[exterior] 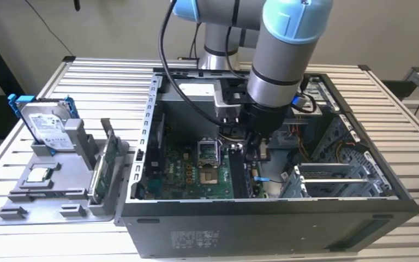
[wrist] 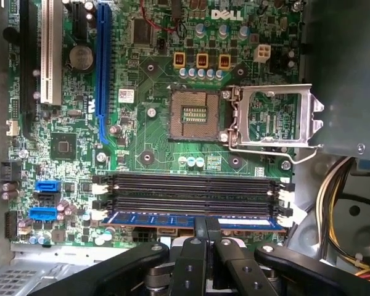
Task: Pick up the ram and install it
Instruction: 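Press down the ram until it locks into place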
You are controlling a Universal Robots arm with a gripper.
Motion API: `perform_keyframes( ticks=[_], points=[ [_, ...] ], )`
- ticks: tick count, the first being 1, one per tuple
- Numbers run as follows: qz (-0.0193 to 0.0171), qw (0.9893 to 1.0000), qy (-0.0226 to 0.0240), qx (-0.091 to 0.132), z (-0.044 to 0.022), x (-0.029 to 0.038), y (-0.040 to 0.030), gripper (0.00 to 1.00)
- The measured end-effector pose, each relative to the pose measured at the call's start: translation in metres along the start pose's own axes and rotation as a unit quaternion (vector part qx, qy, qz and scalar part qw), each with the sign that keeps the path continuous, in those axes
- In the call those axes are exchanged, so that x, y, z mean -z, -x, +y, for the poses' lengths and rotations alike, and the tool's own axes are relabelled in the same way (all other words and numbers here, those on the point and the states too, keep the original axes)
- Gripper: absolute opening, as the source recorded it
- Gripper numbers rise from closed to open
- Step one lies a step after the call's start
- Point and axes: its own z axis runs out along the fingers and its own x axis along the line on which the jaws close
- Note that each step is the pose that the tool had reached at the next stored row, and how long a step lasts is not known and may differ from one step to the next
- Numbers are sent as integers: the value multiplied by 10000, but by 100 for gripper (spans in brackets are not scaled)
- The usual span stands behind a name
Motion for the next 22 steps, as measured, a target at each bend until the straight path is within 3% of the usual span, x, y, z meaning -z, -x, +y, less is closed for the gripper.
perform_keyframes(
  ticks=[22],
  points=[
    [6, 10000, 50, -3, -21, -14, -49, 11]
  ],
)
